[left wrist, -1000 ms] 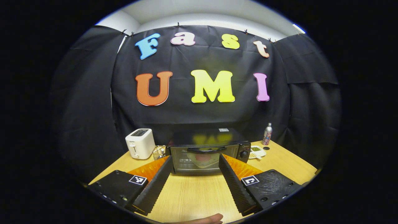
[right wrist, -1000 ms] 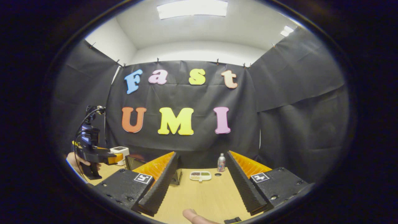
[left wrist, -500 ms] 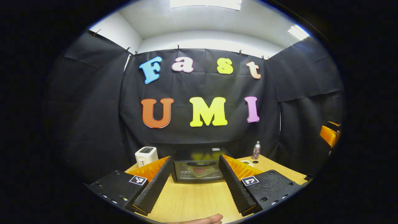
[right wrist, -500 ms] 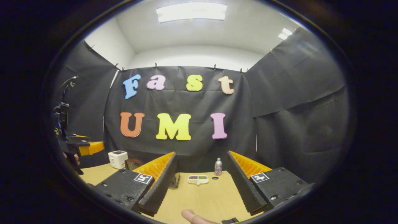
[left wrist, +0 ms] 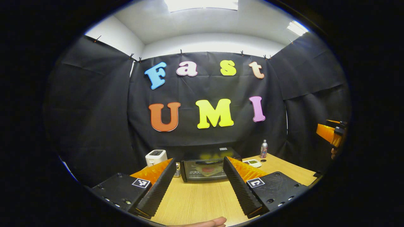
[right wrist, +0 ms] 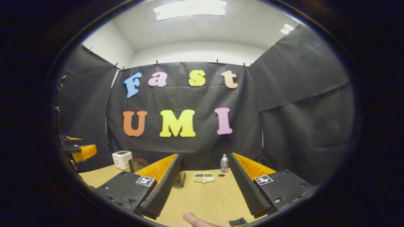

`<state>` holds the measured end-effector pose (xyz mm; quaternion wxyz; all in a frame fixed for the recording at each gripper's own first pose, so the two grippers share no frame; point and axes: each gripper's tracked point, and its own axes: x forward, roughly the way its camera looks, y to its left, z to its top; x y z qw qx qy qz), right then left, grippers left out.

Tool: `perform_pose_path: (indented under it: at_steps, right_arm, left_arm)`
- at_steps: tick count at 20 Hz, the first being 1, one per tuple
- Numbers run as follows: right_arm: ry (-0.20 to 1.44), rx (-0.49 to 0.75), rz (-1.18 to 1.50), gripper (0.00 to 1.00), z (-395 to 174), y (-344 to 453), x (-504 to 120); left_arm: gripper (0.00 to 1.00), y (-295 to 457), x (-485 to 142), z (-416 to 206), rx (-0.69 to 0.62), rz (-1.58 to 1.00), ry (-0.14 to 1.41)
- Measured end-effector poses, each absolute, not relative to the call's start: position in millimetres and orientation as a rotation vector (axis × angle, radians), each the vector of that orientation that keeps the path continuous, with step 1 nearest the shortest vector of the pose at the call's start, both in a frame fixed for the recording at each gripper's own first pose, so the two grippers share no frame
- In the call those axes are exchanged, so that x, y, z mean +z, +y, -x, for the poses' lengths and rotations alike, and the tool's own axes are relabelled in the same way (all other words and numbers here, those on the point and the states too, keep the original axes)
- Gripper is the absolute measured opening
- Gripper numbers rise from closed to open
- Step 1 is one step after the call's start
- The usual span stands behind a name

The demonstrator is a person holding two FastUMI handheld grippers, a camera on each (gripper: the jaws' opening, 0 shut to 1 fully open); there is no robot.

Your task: Open the electric oven with the left hand, put the food in, and close the electric oven.

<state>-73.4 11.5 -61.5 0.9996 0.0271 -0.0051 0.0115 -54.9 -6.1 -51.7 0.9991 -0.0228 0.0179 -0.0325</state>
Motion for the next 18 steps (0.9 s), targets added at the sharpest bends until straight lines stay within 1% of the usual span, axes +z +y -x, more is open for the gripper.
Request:
perform_pose_path:
  at_steps: [11,12,18]
  right_arm:
    - [-0.032,0.046,-0.078,0.94,74.5,14.8,-59.4]
    - [-0.032,0.049,-0.081,1.0,74.9,15.3,-59.9]
    - [-0.023,0.077,-0.082,1.0,76.2,20.3,-65.8]
  left_arm:
    - [0.95,-3.4,-55.2,54.8,-0.048,0.037,0.03]
    - [0.95,-3.3,-56.2,55.1,-0.047,0.039,0.029]
    - [0.95,-5.8,-53.4,57.6,-0.045,0.051,0.006]
